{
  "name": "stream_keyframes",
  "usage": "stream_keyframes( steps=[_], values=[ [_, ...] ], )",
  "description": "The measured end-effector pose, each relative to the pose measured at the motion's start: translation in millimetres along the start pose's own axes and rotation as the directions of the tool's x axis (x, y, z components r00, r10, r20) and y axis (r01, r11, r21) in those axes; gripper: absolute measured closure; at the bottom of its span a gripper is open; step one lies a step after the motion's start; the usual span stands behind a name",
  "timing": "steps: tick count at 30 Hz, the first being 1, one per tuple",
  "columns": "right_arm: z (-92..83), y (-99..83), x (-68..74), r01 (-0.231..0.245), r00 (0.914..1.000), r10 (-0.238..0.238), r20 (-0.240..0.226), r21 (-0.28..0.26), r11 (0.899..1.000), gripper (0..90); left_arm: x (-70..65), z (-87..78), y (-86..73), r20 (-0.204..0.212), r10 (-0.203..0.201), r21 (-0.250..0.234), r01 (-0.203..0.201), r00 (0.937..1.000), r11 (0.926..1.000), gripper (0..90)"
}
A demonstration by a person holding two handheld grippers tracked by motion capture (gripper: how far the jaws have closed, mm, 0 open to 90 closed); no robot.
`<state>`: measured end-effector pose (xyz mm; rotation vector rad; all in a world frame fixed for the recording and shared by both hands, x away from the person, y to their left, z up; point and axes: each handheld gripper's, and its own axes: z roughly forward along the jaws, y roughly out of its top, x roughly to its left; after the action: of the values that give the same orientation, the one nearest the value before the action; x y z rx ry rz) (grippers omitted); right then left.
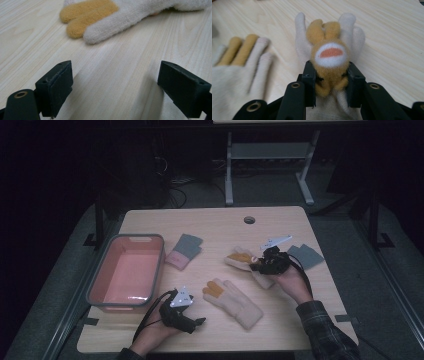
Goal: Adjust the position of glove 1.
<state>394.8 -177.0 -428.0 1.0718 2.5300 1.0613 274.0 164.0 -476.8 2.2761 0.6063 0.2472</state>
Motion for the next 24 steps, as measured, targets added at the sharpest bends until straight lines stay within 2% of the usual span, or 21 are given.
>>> stream_keyframes(
  steps=[10, 11, 17, 24],
  values=[
    [-32.0, 0.5, 29.2, -0.001, 0.9992, 0.000, -0.041, -0.024, 1.000, 66.8, 0.5, 0.1, 0.3, -0.001, 0.007, 0.000, -0.007, 1.0000, 1.0000, 12.1],
    [-34.2, 0.7, 32.2, 0.012, 0.9990, -0.013, -0.042, -0.027, 1.000, 66.8, 0.5, 0.2, 0.3, -0.001, 0.007, 0.000, -0.007, 1.0000, 1.0000, 12.1],
    [-42.5, 1.2, 56.8, 0.017, 0.9977, -0.019, -0.065, -0.034, 0.999, 66.7, 0.3, 0.7, 0.4, -0.002, 0.004, -0.005, -0.004, 1.0000, 1.0000, 12.1],
    [-40.9, 5.0, 87.0, 0.056, 0.9927, -0.060, -0.105, -0.039, 0.998, 66.7, 0.4, 0.6, 0.5, -0.002, 0.005, -0.003, -0.005, 1.0000, 1.0000, 12.1]
  ],
)
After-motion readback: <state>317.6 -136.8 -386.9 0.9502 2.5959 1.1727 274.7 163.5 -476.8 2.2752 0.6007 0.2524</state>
